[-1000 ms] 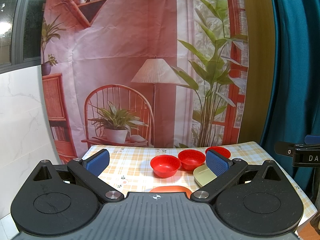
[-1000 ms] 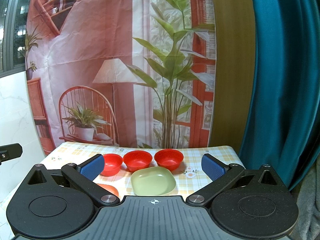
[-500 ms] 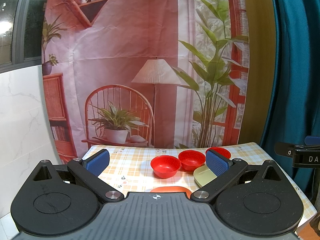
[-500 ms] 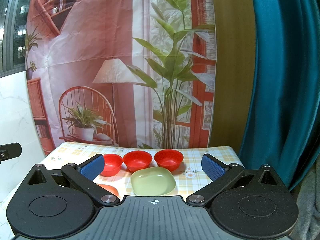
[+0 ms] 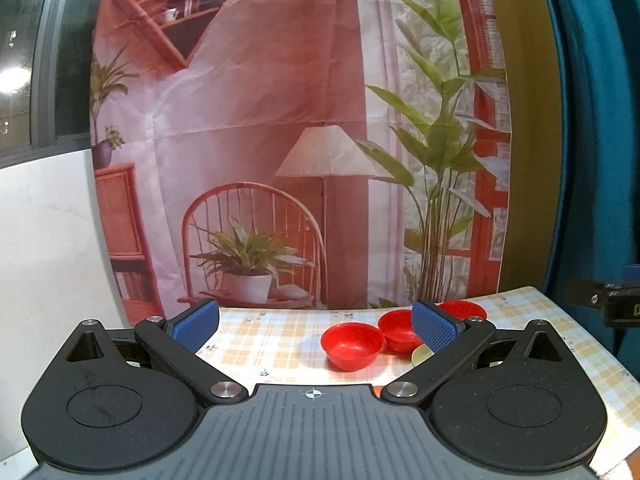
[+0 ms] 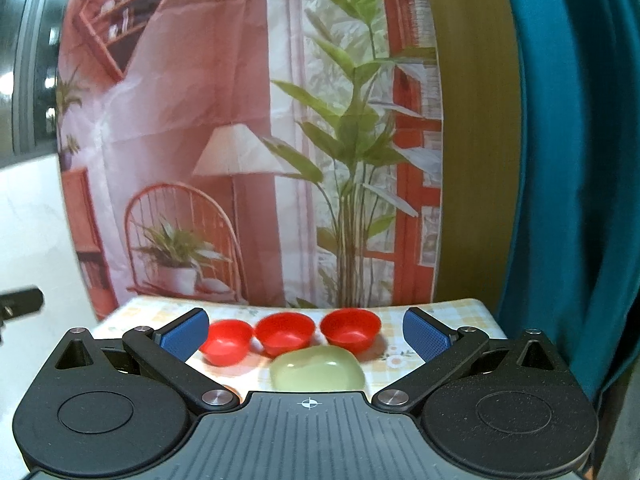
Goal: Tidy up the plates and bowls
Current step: 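Move both grippers forward toward the rim of the orange plate, then close the left gripper on the orange plate rim while the right gripper grips its other side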
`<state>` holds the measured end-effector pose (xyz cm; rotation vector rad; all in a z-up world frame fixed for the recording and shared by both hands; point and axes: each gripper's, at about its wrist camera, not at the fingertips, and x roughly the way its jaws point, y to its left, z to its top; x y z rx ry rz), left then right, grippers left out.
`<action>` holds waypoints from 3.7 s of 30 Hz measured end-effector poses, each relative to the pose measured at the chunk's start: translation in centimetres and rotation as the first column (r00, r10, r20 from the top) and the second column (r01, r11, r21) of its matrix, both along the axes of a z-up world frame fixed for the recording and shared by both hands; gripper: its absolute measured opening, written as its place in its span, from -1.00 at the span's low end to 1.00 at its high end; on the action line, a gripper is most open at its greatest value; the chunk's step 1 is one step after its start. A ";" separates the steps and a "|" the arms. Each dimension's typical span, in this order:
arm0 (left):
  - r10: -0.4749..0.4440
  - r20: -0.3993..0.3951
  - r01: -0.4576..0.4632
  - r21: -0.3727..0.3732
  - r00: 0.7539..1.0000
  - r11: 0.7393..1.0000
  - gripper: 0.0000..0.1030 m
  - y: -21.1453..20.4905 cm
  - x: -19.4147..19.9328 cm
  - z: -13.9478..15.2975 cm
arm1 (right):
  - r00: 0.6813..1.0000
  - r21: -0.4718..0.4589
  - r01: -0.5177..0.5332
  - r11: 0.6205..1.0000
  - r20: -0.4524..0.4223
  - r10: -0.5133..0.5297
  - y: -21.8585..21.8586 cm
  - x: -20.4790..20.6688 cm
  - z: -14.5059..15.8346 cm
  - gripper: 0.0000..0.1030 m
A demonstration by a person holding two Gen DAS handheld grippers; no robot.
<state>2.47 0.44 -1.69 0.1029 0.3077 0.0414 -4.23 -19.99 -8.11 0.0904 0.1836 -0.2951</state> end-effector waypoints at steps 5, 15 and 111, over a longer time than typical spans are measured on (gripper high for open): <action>-0.012 -0.028 0.011 -0.022 1.000 1.000 1.00 0.8 2.1 -2.4 | 1.000 -0.045 -0.008 0.999 -0.022 0.007 -0.2 2.7 -1.9 0.99; 0.021 -0.103 -0.025 -0.035 0.994 0.999 1.00 3.0 6.1 -7.0 | 0.997 -0.126 -0.059 0.990 -0.056 0.052 -0.4 7.6 -5.1 0.99; -0.181 -0.519 -0.011 -0.346 0.836 0.938 -0.67 7.3 15.4 -21.2 | 0.813 0.213 -0.290 0.933 -0.459 0.358 3.1 23.2 -16.0 -0.47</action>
